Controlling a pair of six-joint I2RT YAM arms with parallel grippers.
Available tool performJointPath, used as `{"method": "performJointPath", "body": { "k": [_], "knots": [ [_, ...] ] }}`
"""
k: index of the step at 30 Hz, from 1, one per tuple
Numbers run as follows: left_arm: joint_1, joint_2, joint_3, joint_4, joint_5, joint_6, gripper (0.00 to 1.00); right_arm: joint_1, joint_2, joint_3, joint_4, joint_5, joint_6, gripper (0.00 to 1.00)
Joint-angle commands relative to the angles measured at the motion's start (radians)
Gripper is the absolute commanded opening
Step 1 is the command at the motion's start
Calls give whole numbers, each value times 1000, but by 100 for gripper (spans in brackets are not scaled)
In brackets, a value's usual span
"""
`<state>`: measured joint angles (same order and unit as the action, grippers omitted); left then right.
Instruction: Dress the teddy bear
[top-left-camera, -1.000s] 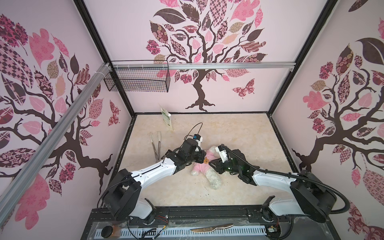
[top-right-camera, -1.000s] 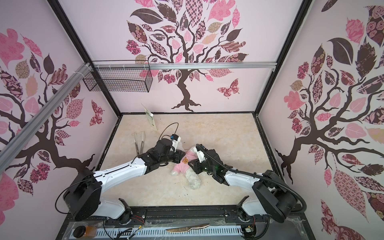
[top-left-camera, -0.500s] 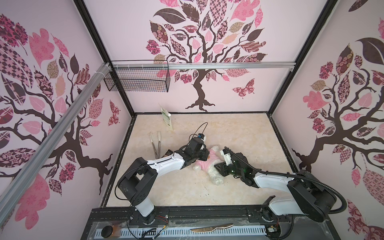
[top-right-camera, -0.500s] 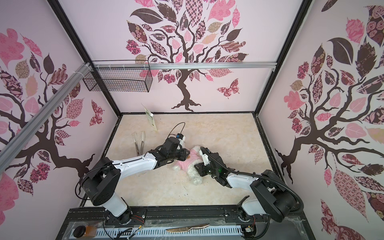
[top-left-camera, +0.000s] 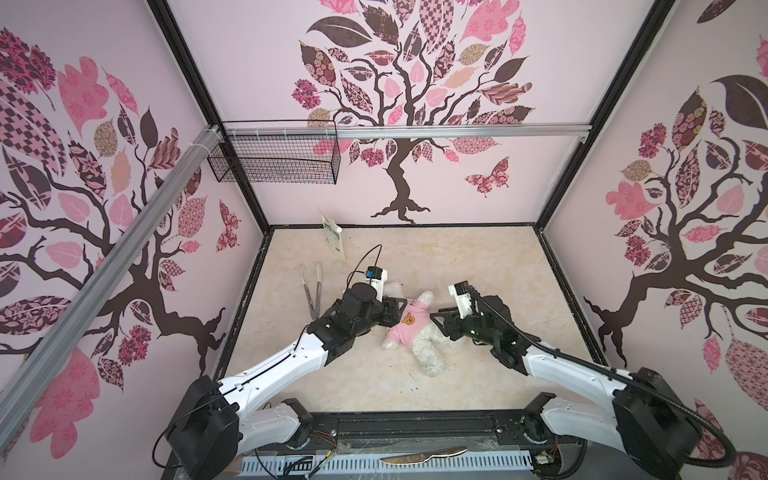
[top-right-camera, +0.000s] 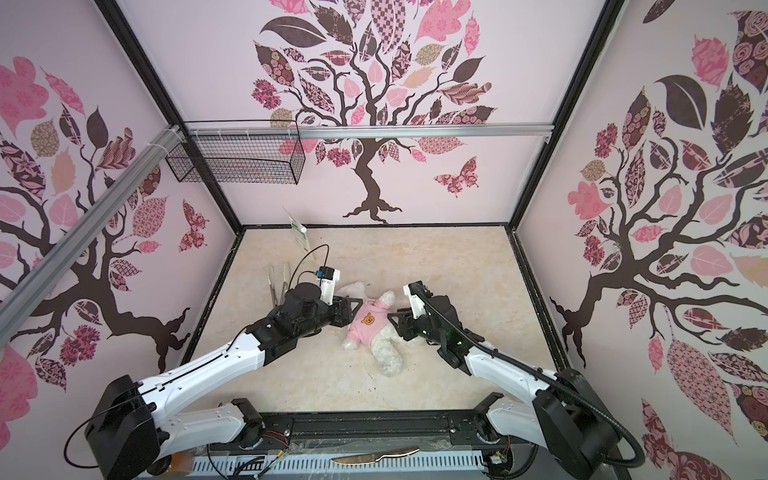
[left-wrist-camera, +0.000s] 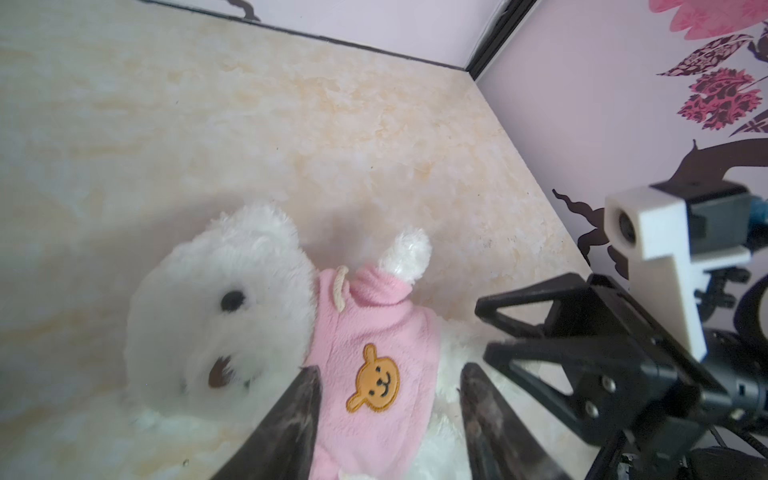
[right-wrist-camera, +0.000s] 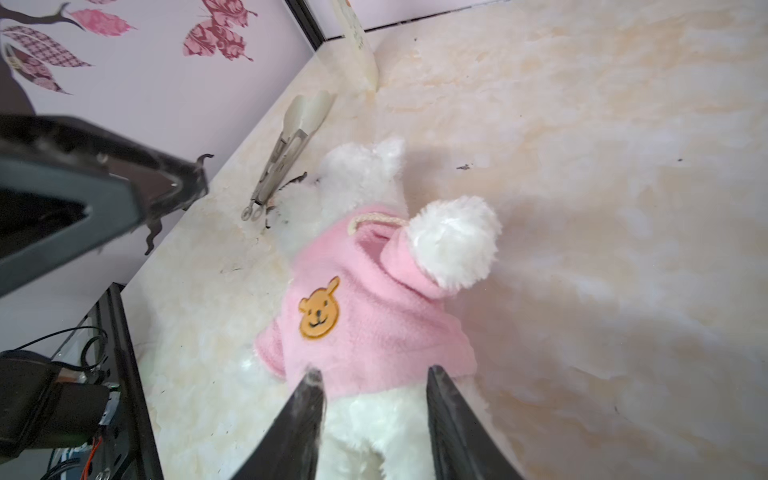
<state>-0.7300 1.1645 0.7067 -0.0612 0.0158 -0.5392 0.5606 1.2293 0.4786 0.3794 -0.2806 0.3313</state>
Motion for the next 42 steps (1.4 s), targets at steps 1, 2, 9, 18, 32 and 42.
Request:
{"method": "performJointPath", "body": {
  "k": [1, 2, 9, 18, 32, 42],
  "knots": [
    [-2, -15, -94, -21, -19, -63, 55, -26, 116, 58, -2, 2, -20, 44],
    [-3, -13, -107, -18, -13, -71, 55, -26, 143, 72, -12, -7, -24, 44],
    [12, -14, -183, 56, -41, -132, 53, -21, 198, 23, 2, -158, 71, 35],
    [56, -20, -134, 38, -100, -119, 58, 89, 24, -67, -17, -112, 147, 42],
    [35, 80, -55, 41, 16, -60, 59, 87, 18, -50, 35, 1, 144, 58],
    [36, 277, 48, 104, -65, -41, 57, 65, 241, 3, 269, 18, 231, 48]
  ]
}}
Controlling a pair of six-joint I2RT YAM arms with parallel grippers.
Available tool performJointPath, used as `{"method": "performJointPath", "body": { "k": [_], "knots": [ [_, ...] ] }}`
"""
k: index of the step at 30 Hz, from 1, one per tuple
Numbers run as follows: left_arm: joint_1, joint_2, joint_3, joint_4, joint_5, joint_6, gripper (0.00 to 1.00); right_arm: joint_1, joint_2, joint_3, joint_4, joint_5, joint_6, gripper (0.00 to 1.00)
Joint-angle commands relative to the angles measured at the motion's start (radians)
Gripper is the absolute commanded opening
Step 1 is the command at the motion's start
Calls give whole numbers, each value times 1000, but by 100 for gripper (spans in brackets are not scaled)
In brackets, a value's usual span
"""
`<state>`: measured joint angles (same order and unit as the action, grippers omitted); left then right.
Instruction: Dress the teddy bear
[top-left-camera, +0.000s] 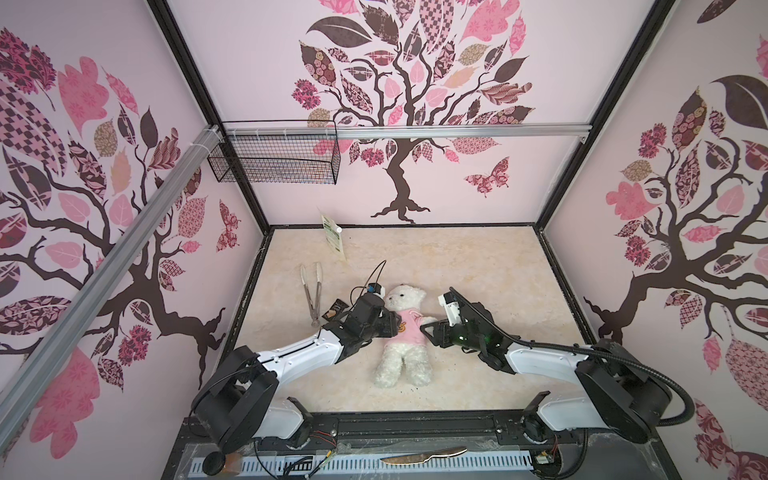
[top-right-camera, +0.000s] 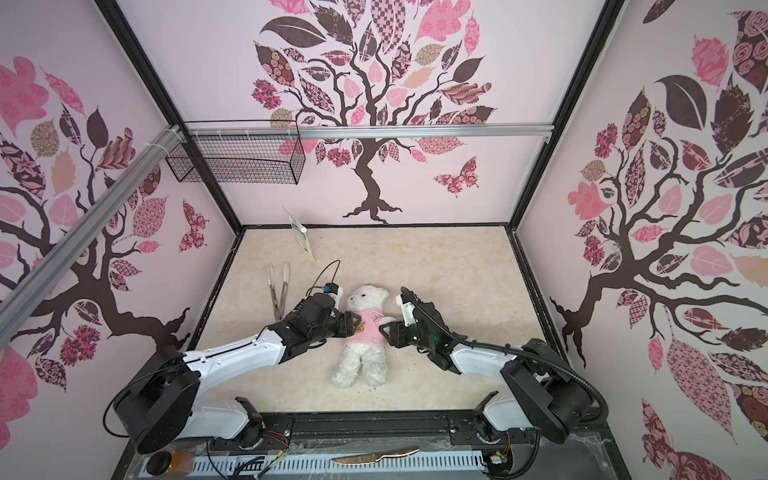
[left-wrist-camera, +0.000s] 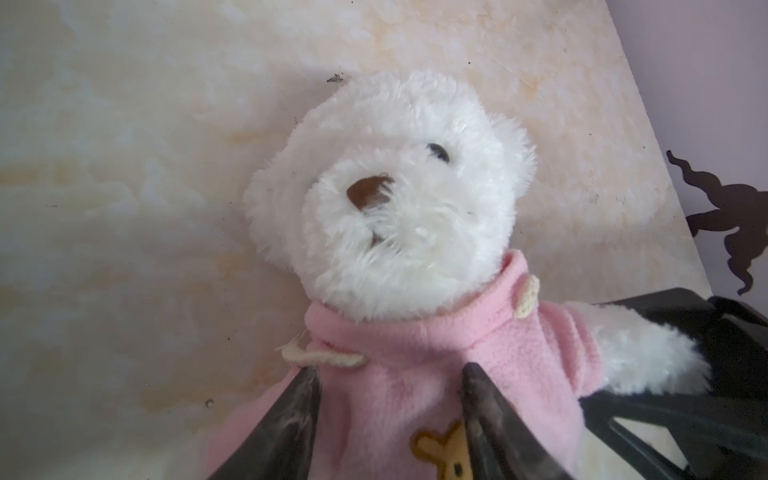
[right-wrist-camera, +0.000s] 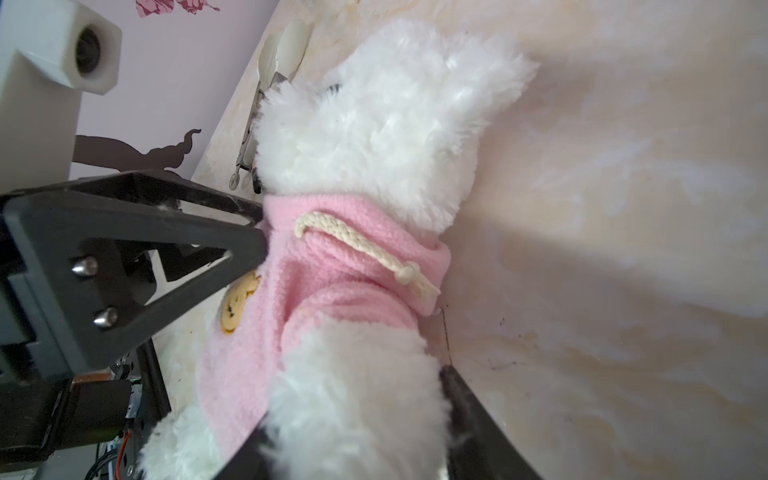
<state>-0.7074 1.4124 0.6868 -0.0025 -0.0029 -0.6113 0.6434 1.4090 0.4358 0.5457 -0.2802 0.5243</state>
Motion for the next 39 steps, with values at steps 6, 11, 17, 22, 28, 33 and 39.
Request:
{"method": "performJointPath", "body": {
  "k": [6, 11, 17, 22, 28, 33, 39],
  "knots": [
    [75, 139, 190, 41, -64, 90, 57, -103, 178, 115, 158, -30, 77, 44],
    [93, 107, 239, 27, -116, 155, 59, -111, 73, 114, 59, 31, 11, 52],
    [95, -45, 166, 85, -347, 295, 61, -117, -155, 118, -147, 233, -172, 63],
    [110, -227, -8, 243, -561, 426, 66, -119, -301, 126, -249, 441, -319, 71],
    [211, -428, -173, 297, -629, 456, 79, -135, -396, 109, -252, 616, -415, 80],
    [252, -525, -302, 401, -677, 528, 86, -168, -420, 73, -198, 698, -454, 93],
    [275, -471, -364, 485, -731, 682, 94, -258, -364, -20, -56, 725, -451, 99]
  ]
}}
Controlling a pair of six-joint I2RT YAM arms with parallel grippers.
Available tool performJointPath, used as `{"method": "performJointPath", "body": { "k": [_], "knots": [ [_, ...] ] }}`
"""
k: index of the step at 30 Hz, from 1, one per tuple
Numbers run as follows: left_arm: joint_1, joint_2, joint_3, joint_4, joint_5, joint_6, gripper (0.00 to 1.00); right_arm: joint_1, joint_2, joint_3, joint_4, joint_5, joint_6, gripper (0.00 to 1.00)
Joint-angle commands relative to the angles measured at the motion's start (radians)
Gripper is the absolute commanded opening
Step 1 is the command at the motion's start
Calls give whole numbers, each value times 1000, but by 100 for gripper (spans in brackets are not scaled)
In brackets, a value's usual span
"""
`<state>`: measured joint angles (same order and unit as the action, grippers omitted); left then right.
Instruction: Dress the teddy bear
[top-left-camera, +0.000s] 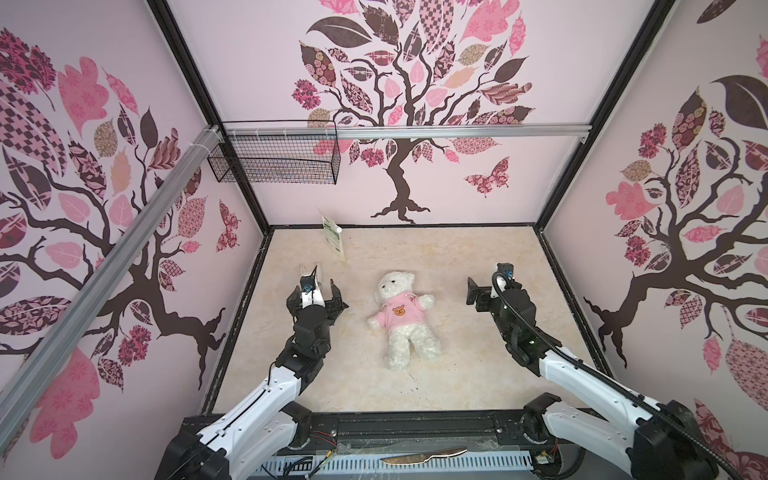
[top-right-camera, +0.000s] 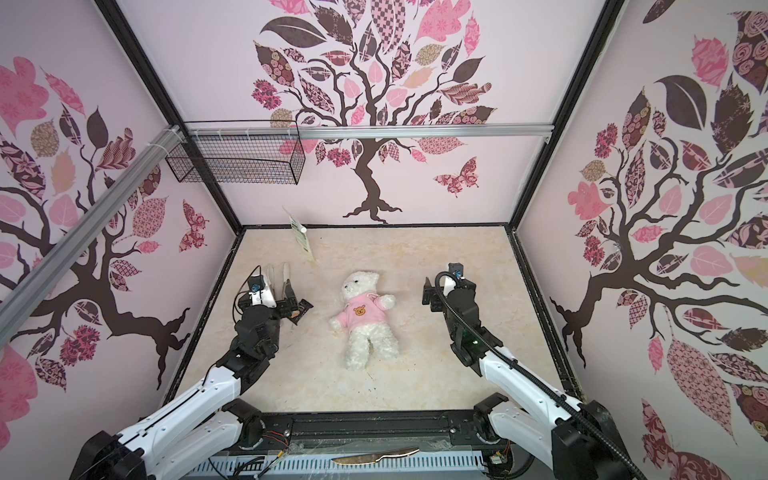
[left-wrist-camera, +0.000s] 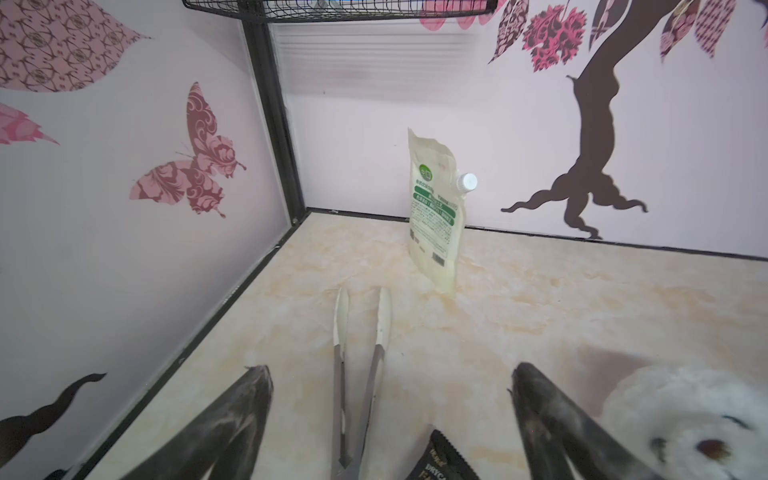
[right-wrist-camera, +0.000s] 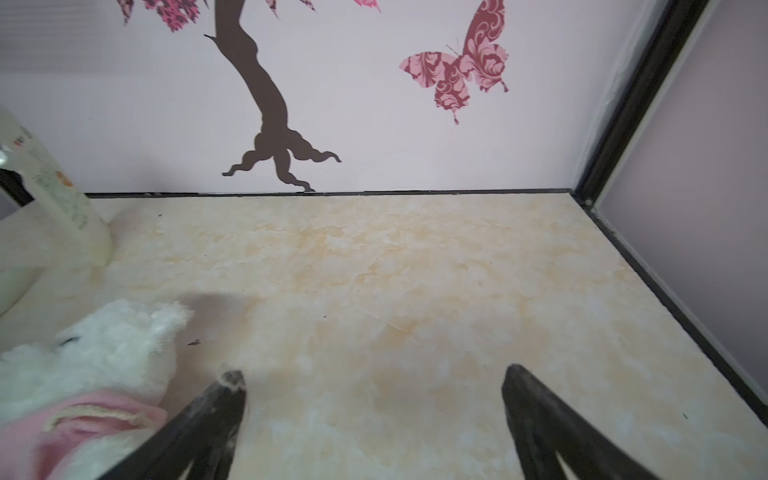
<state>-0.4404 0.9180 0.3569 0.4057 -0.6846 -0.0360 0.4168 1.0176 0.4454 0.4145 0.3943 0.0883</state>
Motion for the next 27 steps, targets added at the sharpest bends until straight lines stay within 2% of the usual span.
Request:
{"method": "performJointPath", "body": {
  "k": [1, 6, 13, 15, 16, 17, 18, 19, 21, 27],
  "knots": [
    [8, 40, -39, 95, -62, 134, 94, -48, 43, -46, 103, 51, -13, 99],
    [21, 103, -98, 259, -72, 209, 94, -79, 97, -135, 283, 37, -61, 100],
    [86, 141, -107, 243, -5, 111, 95, -81, 105, -147, 291, 41, -83, 100],
    [85, 143, -85, 190, 79, 88, 94, -81, 80, -118, 219, -42, -41, 100],
    [77, 137, -63, 145, 135, 114, 94, -80, 67, -102, 185, -106, -2, 99],
    [57, 129, -31, 79, 142, 120, 93, -81, 55, -83, 139, -211, 33, 99],
    [34, 119, 4, 11, 105, 90, 93, -81, 47, -61, 81, -313, 67, 99],
    [25, 107, 34, -48, 91, 49, 93, -80, 44, -51, 49, -367, 112, 100],
    [23, 84, 65, -112, 130, 2, 93, -81, 43, -55, 30, -429, 196, 100],
    [23, 32, 53, -106, 283, -95, 91, -79, 52, -117, 105, -533, 319, 100]
  ]
}}
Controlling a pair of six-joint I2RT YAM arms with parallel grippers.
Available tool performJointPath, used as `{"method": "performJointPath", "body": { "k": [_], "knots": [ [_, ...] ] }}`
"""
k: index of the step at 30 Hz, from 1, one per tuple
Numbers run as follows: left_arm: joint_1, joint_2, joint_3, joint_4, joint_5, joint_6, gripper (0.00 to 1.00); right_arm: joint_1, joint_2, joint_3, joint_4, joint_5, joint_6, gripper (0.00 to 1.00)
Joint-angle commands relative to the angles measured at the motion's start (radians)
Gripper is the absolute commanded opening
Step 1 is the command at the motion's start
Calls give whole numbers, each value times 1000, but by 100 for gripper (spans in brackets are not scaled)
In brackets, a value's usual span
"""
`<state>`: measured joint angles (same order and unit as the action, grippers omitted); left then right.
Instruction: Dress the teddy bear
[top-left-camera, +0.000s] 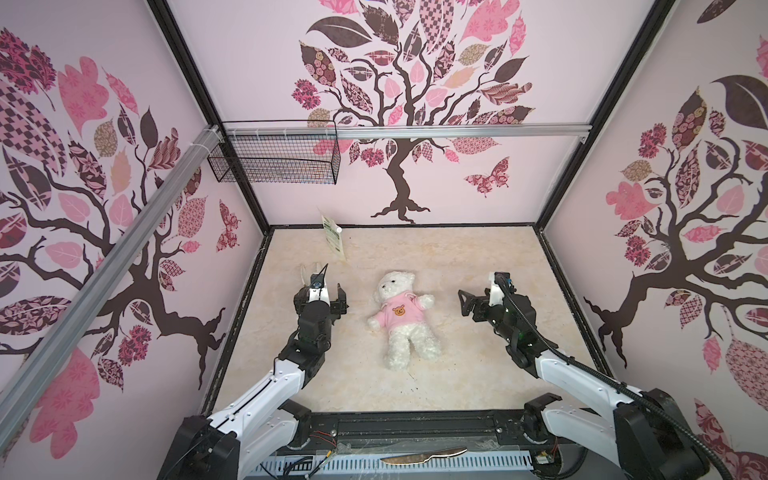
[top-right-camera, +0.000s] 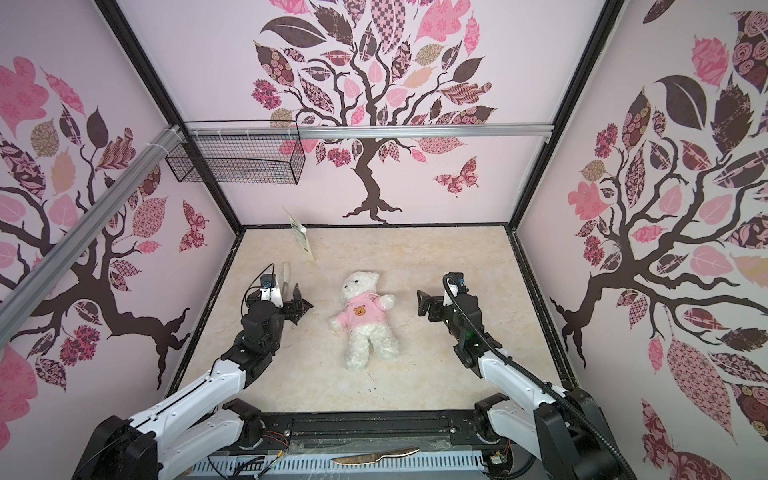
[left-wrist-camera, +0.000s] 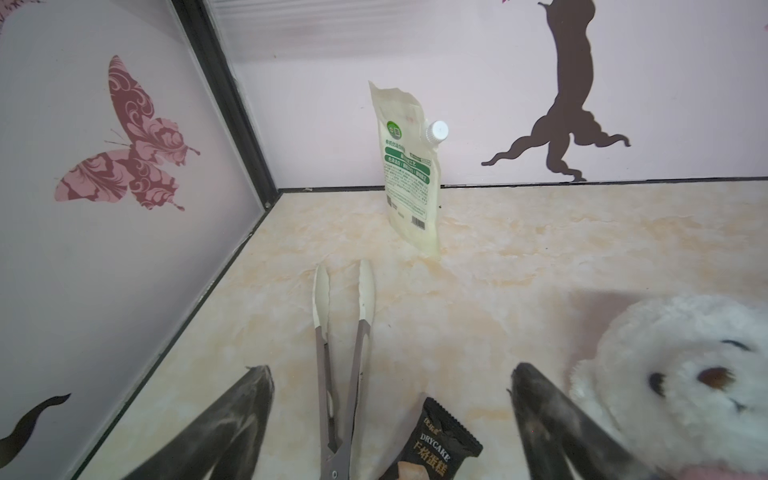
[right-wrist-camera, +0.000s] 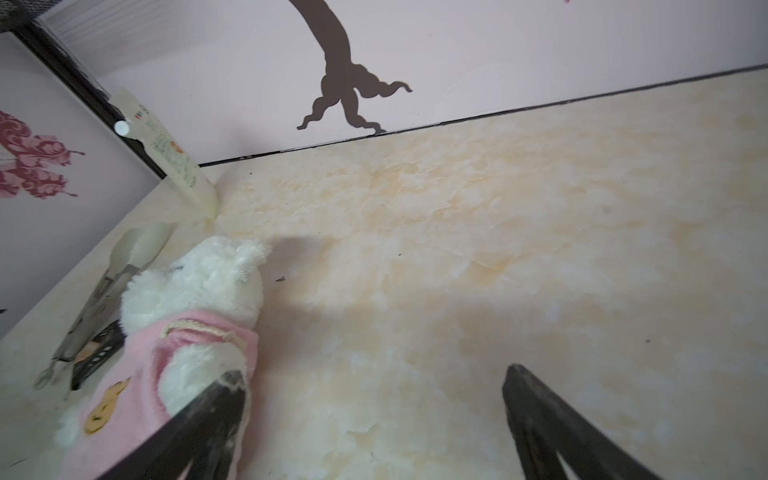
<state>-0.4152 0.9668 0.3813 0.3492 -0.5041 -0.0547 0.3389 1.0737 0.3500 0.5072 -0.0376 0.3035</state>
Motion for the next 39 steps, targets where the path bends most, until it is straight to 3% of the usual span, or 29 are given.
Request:
{"method": "performJointPath", "body": {
  "k": [1, 4, 8, 10, 14, 18, 23, 26, 29, 32, 34, 35, 37, 39],
  "knots": [
    [-2, -22, 34, -59, 136, -92, 90, -1, 3, -28, 25, -107, 118, 100],
    [-1, -10, 47, -81, 130, -101, 91, -1, 12, -15, -22, -72, 95, 100],
    [11, 21, -2, -12, -76, 32, 92, -3, -55, -38, -25, 134, -34, 100],
    [46, 43, -38, 74, -121, 89, 92, -3, -92, -60, 18, 251, -108, 100],
    [177, 144, -97, 263, -39, 104, 93, -3, -72, -74, 121, 454, -259, 100],
    [324, 296, -90, 377, 80, 6, 93, -8, 87, -125, 363, 506, -361, 100],
    [377, 425, -107, 568, 202, 12, 94, -79, 316, -122, 600, 439, -349, 100],
    [379, 510, -115, 669, 282, 36, 94, -106, 357, -86, 578, 390, -390, 100],
    [380, 625, -86, 754, 346, 70, 95, -148, 426, -114, 722, 338, -378, 100],
    [381, 571, -61, 609, 346, 60, 95, -209, 429, -106, 678, 288, -314, 100],
    [381, 609, -59, 671, 327, 59, 95, -277, 499, -111, 760, 201, -259, 100],
    [380, 605, -54, 655, 320, 57, 95, -279, 518, -105, 778, 219, -255, 100],
    [380, 579, -33, 569, 306, 49, 97, -278, 473, -58, 604, 231, -250, 100],
    [380, 602, -26, 593, 294, 44, 97, -278, 485, -60, 642, 233, -251, 100]
  ]
}}
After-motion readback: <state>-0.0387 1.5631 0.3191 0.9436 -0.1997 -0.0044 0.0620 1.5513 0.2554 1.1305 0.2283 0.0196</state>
